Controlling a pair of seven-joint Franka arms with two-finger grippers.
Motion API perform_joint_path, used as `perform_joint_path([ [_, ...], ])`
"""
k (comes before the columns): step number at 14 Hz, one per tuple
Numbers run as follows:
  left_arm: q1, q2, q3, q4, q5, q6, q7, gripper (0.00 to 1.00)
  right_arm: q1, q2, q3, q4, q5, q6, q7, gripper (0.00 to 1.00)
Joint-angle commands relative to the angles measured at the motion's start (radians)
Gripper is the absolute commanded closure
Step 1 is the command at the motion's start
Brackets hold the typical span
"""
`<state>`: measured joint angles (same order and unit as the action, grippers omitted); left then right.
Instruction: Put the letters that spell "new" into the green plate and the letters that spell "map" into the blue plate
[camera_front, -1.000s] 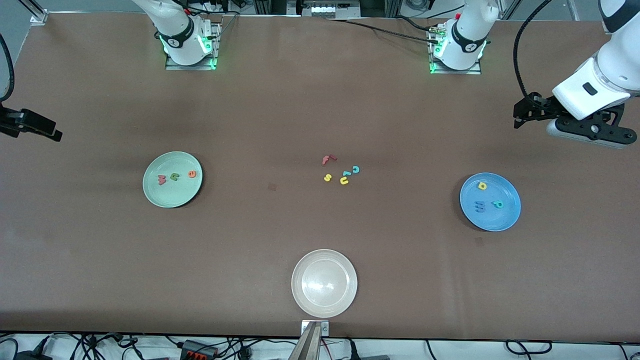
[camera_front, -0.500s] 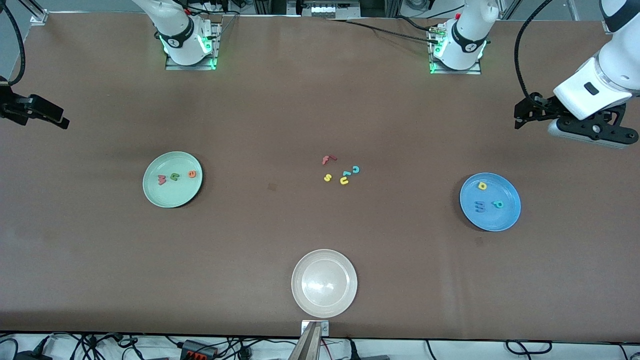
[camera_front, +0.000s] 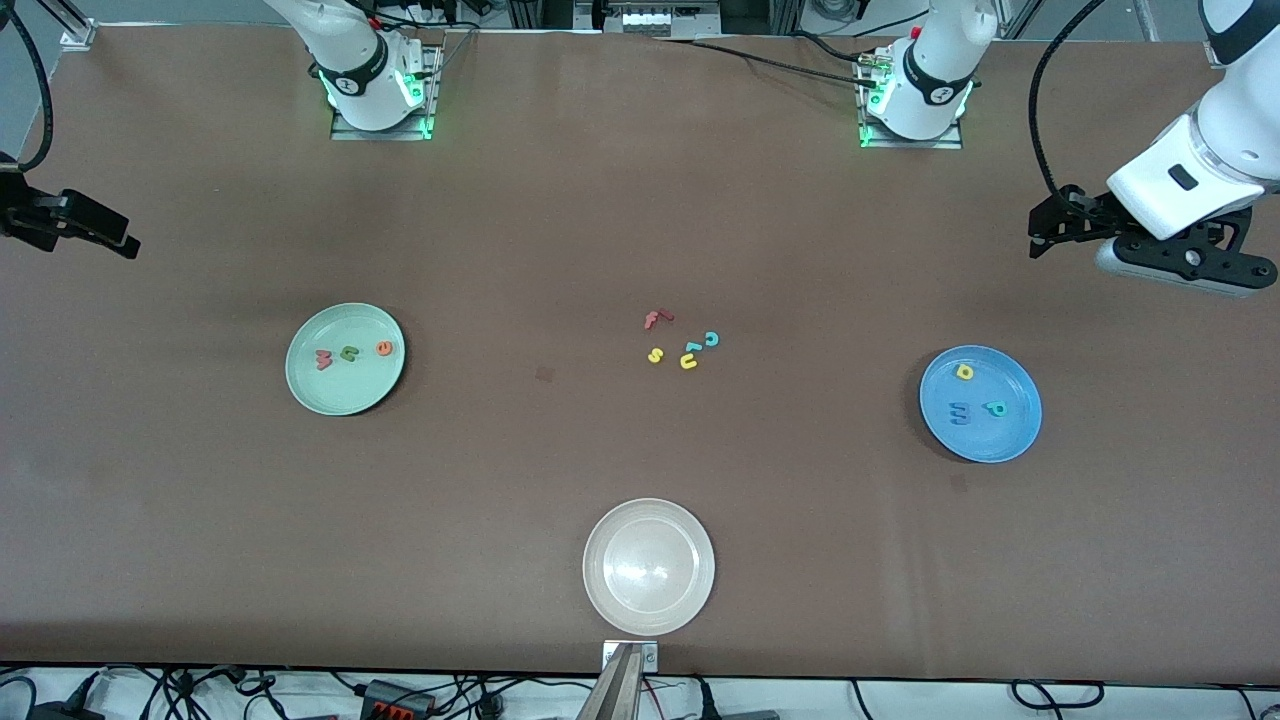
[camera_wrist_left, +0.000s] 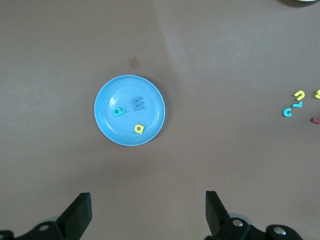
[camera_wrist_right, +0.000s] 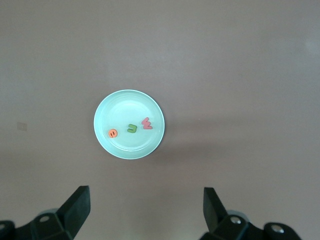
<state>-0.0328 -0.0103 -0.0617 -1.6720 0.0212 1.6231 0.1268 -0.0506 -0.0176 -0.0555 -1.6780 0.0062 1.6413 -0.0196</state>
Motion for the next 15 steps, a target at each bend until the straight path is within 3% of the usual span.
perform_joint_path([
  [1,0.004,-0.011,-0.003,0.005,-0.001,-0.002,0.014,0.00,-0.005,-0.019,0.006,-0.009,-0.012,0.005,-0.006,0.00],
  [15,0.005,-0.011,-0.010,0.006,0.000,-0.002,0.013,0.00,-0.003,-0.010,0.006,0.021,-0.014,0.020,-0.005,0.00],
])
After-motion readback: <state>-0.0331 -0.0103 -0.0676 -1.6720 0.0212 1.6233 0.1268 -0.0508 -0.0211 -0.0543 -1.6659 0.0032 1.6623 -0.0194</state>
